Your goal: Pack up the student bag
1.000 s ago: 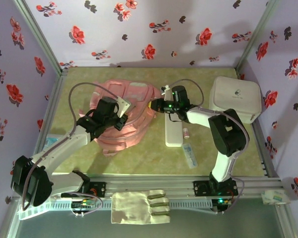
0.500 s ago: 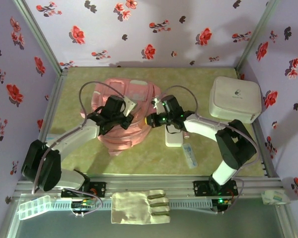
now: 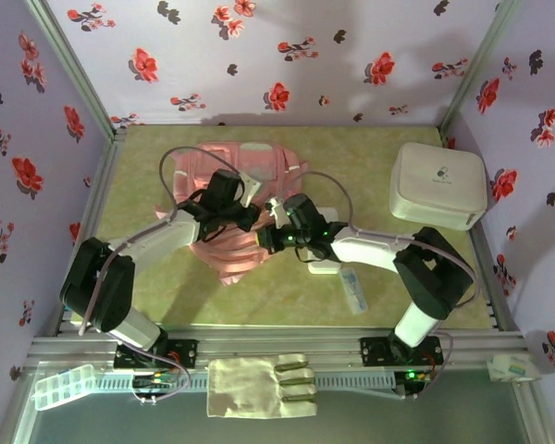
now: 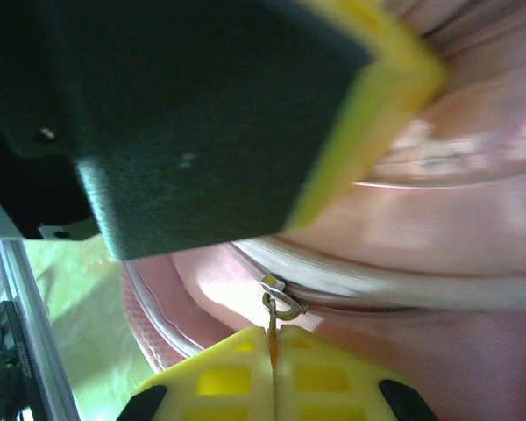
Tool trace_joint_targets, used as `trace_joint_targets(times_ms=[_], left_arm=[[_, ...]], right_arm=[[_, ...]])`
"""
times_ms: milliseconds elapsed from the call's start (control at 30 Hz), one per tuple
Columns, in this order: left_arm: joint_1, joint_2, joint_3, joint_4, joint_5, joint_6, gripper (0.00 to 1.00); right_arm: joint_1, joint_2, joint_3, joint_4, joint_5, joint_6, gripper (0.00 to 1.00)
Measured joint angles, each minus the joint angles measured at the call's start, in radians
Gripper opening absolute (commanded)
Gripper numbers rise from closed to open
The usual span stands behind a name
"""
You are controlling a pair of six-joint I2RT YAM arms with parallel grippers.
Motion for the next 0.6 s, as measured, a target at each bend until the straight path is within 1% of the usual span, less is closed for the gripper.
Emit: trace_joint_targets(times_ms=[33, 133, 233, 267, 333, 367, 500, 600], left_arm=[[0.001, 0.001, 0.0, 0.004, 0.002, -0.004, 0.0], [0.006, 0.001, 0.0, 0.011, 0.01, -0.018, 0.0], [0.014, -0.013, -0.011, 0.038, 0.021, -0.029, 0.0], [0.019, -0.028, -0.021, 0.049, 0.022, -0.032, 0.0], [0.027, -0.062, -0.042, 0.064, 0.022, -0.032, 0.0], [0.031, -0.08, -0.05, 0.068, 0.021, -0.032, 0.0], [0.041, -0.138, -0.075, 0.075, 0.02, -0.032, 0.0], [0.044, -0.161, -0.084, 0.07, 0.02, -0.031, 0.0]], right_arm=[[0.006, 0.009, -0.007, 0.026, 0.006, 0.013, 0.0], [0.008, 0.008, -0.064, 0.124, 0.034, 0.054, 0.1], [-0.014, -0.042, -0.15, 0.211, 0.063, 0.106, 0.28], [-0.027, -0.072, -0.181, 0.226, 0.071, 0.124, 0.36], [-0.062, -0.132, -0.221, 0.242, 0.082, 0.174, 0.49], [-0.087, -0.16, -0.232, 0.25, 0.086, 0.199, 0.53], [-0.172, -0.226, -0.23, 0.276, 0.097, 0.306, 0.66], [-0.193, -0.225, -0.183, 0.229, 0.099, 0.373, 0.73]])
